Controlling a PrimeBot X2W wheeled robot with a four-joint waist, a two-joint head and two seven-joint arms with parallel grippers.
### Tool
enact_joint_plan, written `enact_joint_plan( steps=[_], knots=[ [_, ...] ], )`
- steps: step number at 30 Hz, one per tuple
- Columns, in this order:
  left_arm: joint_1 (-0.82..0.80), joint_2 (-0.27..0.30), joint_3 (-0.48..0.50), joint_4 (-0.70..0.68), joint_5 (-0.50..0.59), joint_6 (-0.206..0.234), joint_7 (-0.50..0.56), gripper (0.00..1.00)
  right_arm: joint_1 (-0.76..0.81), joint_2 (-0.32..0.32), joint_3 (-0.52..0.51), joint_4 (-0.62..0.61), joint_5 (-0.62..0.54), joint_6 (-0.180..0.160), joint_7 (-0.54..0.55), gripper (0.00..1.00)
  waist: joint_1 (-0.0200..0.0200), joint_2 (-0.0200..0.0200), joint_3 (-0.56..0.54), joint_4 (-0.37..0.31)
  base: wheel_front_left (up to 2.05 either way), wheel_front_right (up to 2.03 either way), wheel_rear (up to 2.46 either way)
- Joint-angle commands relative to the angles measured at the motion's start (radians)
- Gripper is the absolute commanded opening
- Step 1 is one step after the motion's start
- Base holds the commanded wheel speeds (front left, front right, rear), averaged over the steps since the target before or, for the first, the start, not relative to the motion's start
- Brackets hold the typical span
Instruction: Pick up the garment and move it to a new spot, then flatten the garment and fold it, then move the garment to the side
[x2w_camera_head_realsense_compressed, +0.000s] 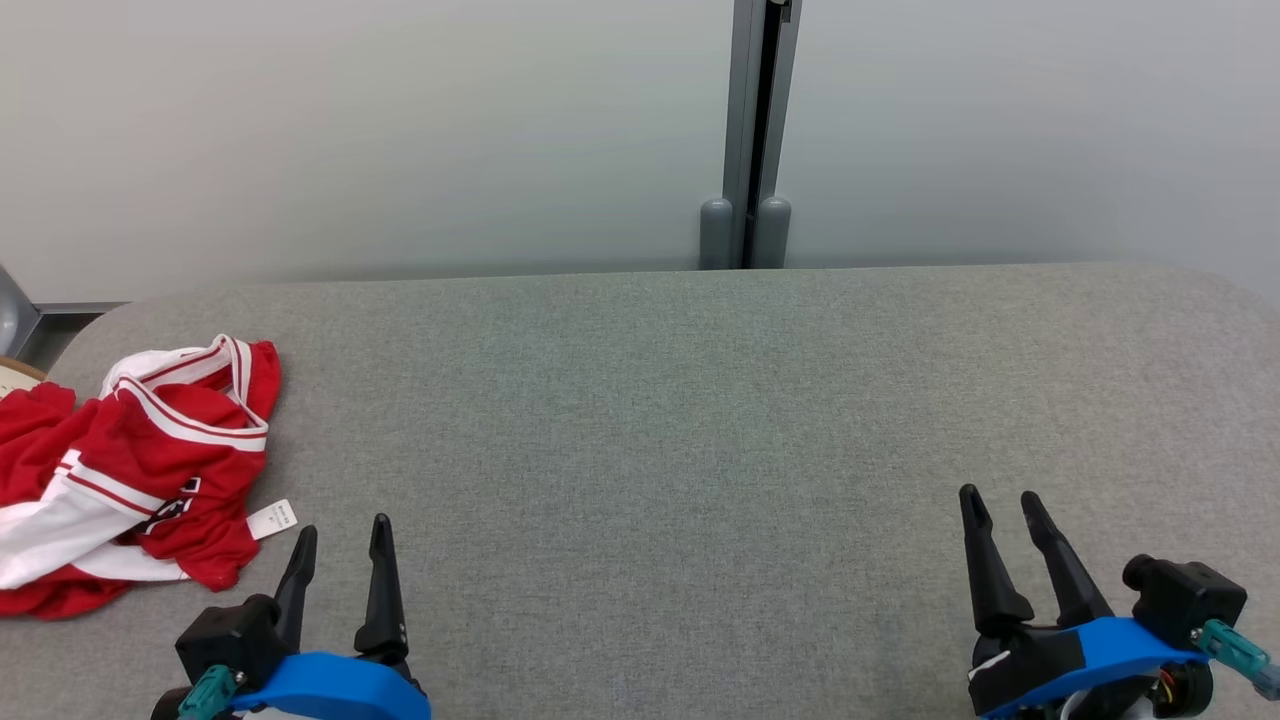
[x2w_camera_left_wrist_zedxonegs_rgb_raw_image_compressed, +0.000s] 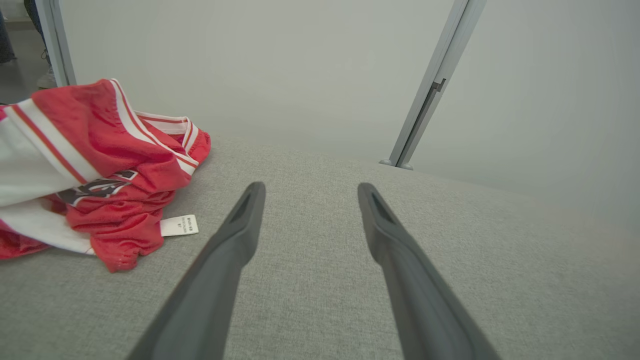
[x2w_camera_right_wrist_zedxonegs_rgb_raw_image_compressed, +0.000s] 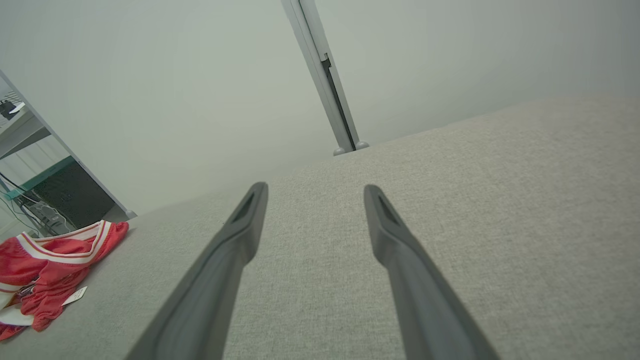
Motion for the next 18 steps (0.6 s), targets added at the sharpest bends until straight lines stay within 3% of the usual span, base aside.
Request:
enact_joint_plan(
  steps=[1,18],
  knots=[
    [0.000,0.008,-0.006,-0.011,0.023,0.006,-0.003,1.00,0.005,-0.008,0.003,-0.007,-0.021,0.002,-0.009,1.00,0.0000,0.0000,0.000,0.000,0.00,0.00,0.00],
    [0.013,0.022,-0.031,-0.017,0.107,0.033,-0.013,1.00,0.009,-0.009,0.014,-0.009,-0.141,0.002,-0.034,1.00,0.0000,0.0000,-0.001,0.002,0.00,0.00,0.00]
  ],
)
